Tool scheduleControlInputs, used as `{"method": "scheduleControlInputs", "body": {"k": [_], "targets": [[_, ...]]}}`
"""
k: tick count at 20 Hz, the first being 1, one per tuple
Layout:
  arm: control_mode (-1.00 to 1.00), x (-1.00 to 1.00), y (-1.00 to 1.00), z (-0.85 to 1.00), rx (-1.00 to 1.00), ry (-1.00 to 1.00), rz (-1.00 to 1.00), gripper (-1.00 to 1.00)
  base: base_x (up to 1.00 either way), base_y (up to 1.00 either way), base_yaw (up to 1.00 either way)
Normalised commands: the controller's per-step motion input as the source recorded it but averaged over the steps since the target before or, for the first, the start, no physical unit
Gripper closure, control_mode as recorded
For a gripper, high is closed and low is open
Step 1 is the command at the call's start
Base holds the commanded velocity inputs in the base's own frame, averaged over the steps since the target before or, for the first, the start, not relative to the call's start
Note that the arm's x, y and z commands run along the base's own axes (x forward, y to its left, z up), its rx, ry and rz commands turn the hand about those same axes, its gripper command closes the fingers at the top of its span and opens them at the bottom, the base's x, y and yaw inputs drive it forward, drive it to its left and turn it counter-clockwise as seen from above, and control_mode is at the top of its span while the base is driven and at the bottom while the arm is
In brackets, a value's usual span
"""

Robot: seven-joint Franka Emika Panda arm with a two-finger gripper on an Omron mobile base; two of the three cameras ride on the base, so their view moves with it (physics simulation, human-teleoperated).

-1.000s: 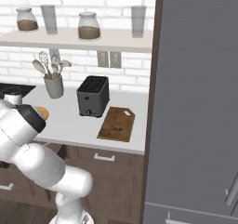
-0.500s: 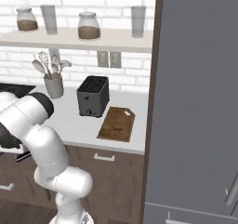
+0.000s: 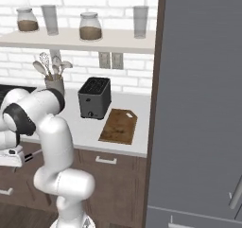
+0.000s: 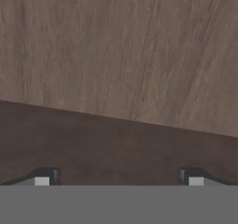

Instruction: Pick up the knife from the drawer and place it on the cutting board. Then place the meat from the plate to the cutting board.

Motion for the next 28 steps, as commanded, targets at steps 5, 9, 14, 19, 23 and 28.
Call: {"method": "scheduleControlInputs", "body": {"k": [5, 9, 14, 19, 23, 28], "targets": [[-1.0, -0.31, 0.0, -0.14, -0.01, 0.04, 0.0, -1.0, 0.0, 0.0, 0.0], [-1.0, -0.47, 0.0, 0.0, 0.0, 0.13, 0.0, -1.0, 0.0, 0.0, 0.0], [-1.0, -0.65, 0.04, 0.0, 0.0, 0.19, 0.02, -1.0, 0.0, 0.0, 0.0], [-1.0, -0.71, 0.0, 0.0, 0.0, 0.19, 0.01, -1.0, 0.0, 0.0, 0.0], [-1.0, -0.74, 0.0, 0.0, 0.0, 0.16, 0.02, -1.0, 0.0, 0.0, 0.0], [-1.0, -0.64, 0.0, 0.01, 0.0, 0.04, 0.02, -1.0, 0.0, 0.0, 0.0]]}}
